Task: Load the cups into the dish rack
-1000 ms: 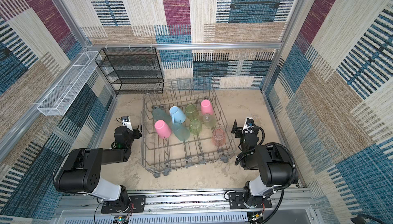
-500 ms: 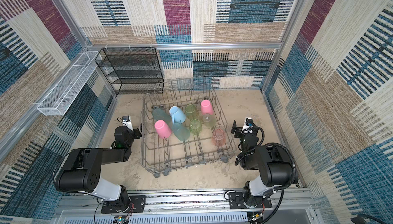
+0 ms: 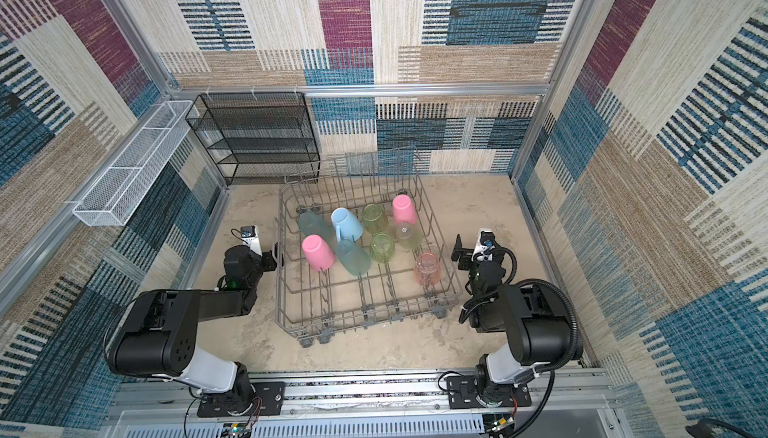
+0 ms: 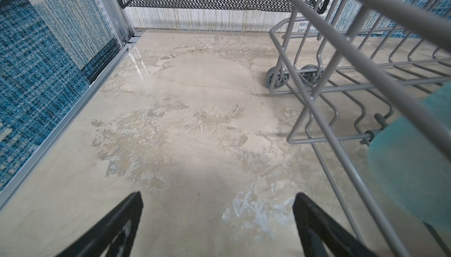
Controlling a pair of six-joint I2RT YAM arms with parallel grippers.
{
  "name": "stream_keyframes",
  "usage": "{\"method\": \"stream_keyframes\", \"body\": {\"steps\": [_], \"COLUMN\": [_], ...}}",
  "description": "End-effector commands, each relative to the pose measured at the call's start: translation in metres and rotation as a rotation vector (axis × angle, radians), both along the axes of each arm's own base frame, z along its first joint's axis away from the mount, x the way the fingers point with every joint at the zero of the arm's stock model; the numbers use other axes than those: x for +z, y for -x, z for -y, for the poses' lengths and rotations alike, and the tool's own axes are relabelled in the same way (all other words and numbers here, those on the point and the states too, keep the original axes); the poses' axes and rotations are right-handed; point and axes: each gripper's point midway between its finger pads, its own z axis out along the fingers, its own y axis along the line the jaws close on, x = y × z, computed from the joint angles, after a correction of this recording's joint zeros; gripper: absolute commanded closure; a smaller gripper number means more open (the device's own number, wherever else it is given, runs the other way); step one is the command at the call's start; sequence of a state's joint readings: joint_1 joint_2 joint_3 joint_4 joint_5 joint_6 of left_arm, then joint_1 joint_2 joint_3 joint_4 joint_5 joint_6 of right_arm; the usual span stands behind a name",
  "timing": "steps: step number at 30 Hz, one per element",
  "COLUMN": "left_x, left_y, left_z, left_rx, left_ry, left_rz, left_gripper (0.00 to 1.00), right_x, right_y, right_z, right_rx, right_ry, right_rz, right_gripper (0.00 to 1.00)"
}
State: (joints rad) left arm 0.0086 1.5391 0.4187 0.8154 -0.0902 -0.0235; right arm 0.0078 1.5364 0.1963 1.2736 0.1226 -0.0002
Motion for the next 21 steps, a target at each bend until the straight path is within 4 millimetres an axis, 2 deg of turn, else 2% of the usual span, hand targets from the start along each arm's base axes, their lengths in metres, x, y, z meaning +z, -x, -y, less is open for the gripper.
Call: {"method": "stream_keyframes", "body": {"steps": [1,21], "left_x": [0.0035,0.0034], "left_y": [-0.0026,-0.0025], "left_z": [0.0021,0.002], "left_rx": [-0.021,-0.021], "left_ry": [-0.018,-0.018], "left_rz": [0.01,0.009], "left_gripper": [0.01,0.01], "right_x": [0.0086,0.0096], "right_y": [-0.0003,-0.0013], "right_z": [-0.0023,-0.0024], "right_rx": [0.013,0.014], "right_ry": [-0.004,-0.005], "right_rz": [0.035,0.037], "right_gripper": [0.0,0.0]}}
